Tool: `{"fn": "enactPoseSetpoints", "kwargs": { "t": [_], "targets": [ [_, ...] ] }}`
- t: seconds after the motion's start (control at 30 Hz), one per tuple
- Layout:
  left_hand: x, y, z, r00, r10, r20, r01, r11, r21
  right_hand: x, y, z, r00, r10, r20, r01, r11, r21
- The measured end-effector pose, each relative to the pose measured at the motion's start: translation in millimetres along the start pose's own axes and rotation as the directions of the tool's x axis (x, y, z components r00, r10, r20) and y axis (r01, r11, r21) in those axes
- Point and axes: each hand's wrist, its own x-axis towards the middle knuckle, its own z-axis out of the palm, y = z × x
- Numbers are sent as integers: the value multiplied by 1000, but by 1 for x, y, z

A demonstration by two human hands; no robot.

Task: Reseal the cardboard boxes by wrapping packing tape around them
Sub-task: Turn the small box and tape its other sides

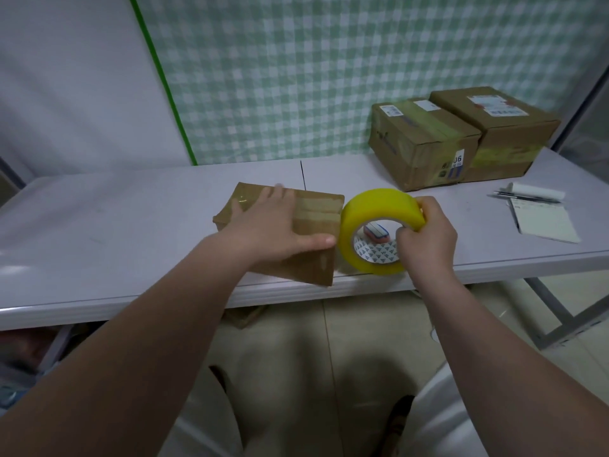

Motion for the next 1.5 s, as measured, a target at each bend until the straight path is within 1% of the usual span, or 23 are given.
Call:
{"fn": "enactPoseSetpoints", "kwargs": {
  "t": [0.1, 0.13, 0.23, 0.3, 0.37, 0.43, 0.5, 0.53, 0.6, 0.67, 0.73, 0.8, 0.87, 0.93, 1.0, 1.1, 1.17, 1.27, 1.33, 1.4, 1.5],
  "targets": [
    [13, 18, -10, 981, 179, 80, -179, 984, -4, 4, -13, -4, 999, -40, 0, 40, 998, -38],
    [20, 22, -13, 973, 213, 93, -214, 977, 9, 6, -17, -5, 999, -54, 2, 54, 997, -47],
    [36, 27, -15, 959, 253, 125, -258, 966, 25, 10, -26, -9, 997, -75, 3, 75, 994, -76],
    [42, 26, -16, 953, 295, 68, -296, 955, 6, 12, -35, -13, 996, -83, -11, 82, 994, -76],
    [43, 25, -24, 936, 347, -52, -349, 936, -39, 16, -50, -20, 993, -115, -39, 112, 991, -69],
    [39, 23, -39, 905, 378, -193, -412, 891, -190, 23, -72, -28, 982, -167, -91, 162, 985, -57],
    [32, 17, -52, 899, 324, -294, -424, 810, -405, 30, -101, -35, 961, -230, -152, 226, 973, -40],
    [29, 12, -54, 909, 278, -309, -405, 762, -506, 33, -115, -36, 950, -265, -167, 262, 964, -44],
    [22, 0, -52, 941, 207, -269, -339, 634, -695, 35, -140, -32, 929, -342, -141, 337, 940, -58],
    [18, -16, -43, 968, 169, -185, -245, 481, -841, 33, -156, -19, 900, -431, -71, 427, 902, -66],
    [15, -32, -34, 979, 152, -135, -179, 330, -927, 28, -164, -3, 871, -491, -11, 489, 869, -72],
    [12, -45, -29, 987, 121, -106, -129, 203, -971, 22, -169, 10, 863, -503, 44, 505, 862, -40],
    [10, -52, -26, 993, 79, -89, -100, 151, -983, 15, -171, 22, 857, -505, 103, 508, 861, 0],
    [10, -57, -23, 994, 39, -101, -106, 167, -980, 8, -171, 34, 849, -507, 152, 509, 860, 28],
    [11, -59, -21, 992, 25, -125, -127, 207, -970, 3, -169, 44, 852, -489, 186, 485, 872, 73],
    [13, -60, -21, 990, 14, -139, -137, 296, -945, 3, -163, 52, 894, -407, 185, 377, 909, 176],
    [15, -62, -24, 991, -7, -131, -118, 380, -918, 4, -158, 52, 917, -348, 195, 310, 929, 202],
    [15, -65, -29, 996, 16, -88, -85, 478, -874, 6, -156, 49, 914, -348, 210, 313, 932, 182],
    [14, -64, -33, 998, 9, -55, -52, 509, -859, 8, -156, 43, 917, -348, 197, 318, 933, 166],
    [13, -63, -35, 999, -32, -30, -8, 537, -844, 14, -155, 34, 925, -336, 175, 314, 939, 143],
    [11, -64, -36, 999, -43, -7, 20, 584, -811, 25, -149, 14, 931, -331, 153, 322, 943, 80]
  ]
}}
